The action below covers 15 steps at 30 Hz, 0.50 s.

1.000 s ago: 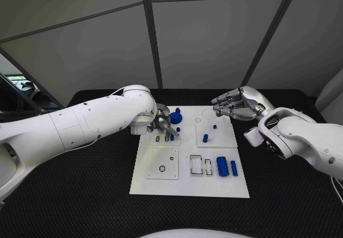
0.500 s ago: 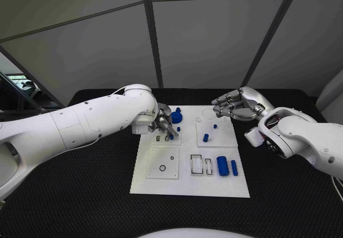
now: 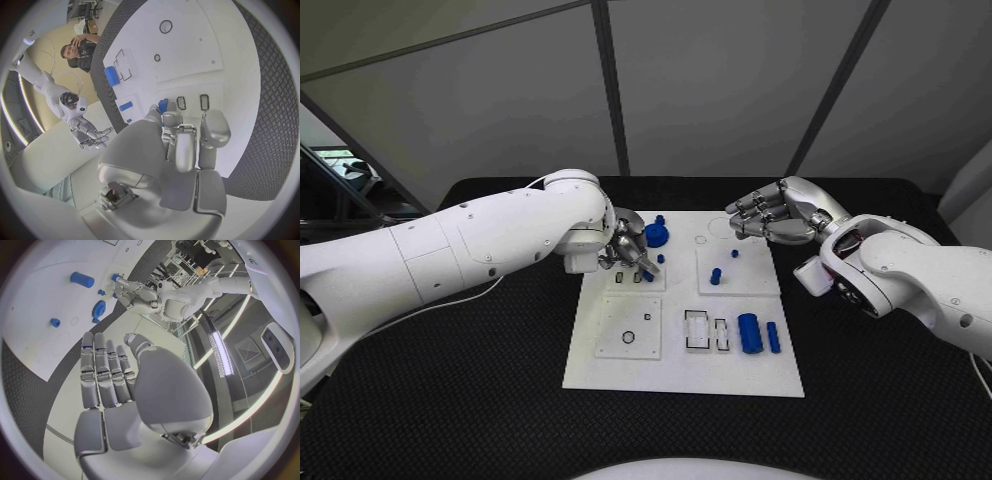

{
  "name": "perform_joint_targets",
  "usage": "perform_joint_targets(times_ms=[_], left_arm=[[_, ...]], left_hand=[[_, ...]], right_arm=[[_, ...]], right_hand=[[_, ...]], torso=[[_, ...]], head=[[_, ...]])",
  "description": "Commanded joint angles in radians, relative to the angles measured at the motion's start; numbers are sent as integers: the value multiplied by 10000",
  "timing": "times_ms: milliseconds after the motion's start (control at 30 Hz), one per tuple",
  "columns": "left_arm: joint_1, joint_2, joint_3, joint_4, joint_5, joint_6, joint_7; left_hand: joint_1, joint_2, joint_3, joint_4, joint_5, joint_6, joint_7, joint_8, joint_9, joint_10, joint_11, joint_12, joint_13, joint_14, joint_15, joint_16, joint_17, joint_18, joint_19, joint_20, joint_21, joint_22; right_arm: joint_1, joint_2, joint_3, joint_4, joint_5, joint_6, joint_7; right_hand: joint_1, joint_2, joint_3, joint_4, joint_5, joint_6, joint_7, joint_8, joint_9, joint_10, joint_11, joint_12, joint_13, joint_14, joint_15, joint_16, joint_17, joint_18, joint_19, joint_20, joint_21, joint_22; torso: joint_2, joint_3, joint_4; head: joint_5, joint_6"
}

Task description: Assemble the parts on the task board

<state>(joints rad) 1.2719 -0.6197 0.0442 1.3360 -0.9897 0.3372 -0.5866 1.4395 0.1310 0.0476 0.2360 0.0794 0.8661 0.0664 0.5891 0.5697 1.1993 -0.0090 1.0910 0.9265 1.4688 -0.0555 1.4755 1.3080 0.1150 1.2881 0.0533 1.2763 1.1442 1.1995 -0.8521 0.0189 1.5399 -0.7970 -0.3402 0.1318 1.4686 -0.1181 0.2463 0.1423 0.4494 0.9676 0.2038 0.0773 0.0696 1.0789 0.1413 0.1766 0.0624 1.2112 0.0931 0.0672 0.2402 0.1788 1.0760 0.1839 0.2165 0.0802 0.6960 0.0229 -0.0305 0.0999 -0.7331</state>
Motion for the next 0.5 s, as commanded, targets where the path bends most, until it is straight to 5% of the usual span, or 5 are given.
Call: perform_joint_targets(times_ms=[33, 200, 500], left_arm=[[16, -106, 4, 153, 567, -467, -119], [14, -459, 4, 587, 660, -1111, -165], [9, -1063, -3, 1252, 683, -2467, -132]], left_hand=[[-313, -422, 1948, -1209, 3, -26, -5, 76, 105, 73, 23, -29, -4, 487, -31, 51, 1238, -159, 36, -5, 15, 40], [-1236, -1129, 3881, -1283, -159, -68, 22, 216, 453, 70, 40, -68, -83, 471, -10, 3, 1198, -146, 15, 22, -67, 56], [-1804, -1494, 4792, -1420, -184, -69, -9, 331, 680, 102, 49, -72, -126, 481, -30, -3, 1205, -153, 58, 20, -76, 136]], right_arm=[[17, 23, 11, -22, -117, 287, -76], [17, 53, 11, -94, -121, 381, -133], [17, 54, 11, -129, -122, 408, -160]], right_hand=[[-44, -94, 64, -8, 18, -58, 31, -51, -11, -44, 42, -37, -7, -66, -9, -57, -22, 4, -8, 66, -73, -23], [-95, -126, 90, -17, 8, -119, 55, -79, -16, -111, 72, -75, -7, -133, 20, -55, -63, 2, -35, 94, -132, -51], [-116, -136, 102, -21, 4, -145, 61, -89, -18, -138, 82, -89, -6, -160, 32, -53, -80, 2, -46, 107, -159, -64]], torso=[[-8, -1, 10], [-7, -7, 47], [-4, 11, 116]], head=[[43, 2], [108, 9], [137, -6]])
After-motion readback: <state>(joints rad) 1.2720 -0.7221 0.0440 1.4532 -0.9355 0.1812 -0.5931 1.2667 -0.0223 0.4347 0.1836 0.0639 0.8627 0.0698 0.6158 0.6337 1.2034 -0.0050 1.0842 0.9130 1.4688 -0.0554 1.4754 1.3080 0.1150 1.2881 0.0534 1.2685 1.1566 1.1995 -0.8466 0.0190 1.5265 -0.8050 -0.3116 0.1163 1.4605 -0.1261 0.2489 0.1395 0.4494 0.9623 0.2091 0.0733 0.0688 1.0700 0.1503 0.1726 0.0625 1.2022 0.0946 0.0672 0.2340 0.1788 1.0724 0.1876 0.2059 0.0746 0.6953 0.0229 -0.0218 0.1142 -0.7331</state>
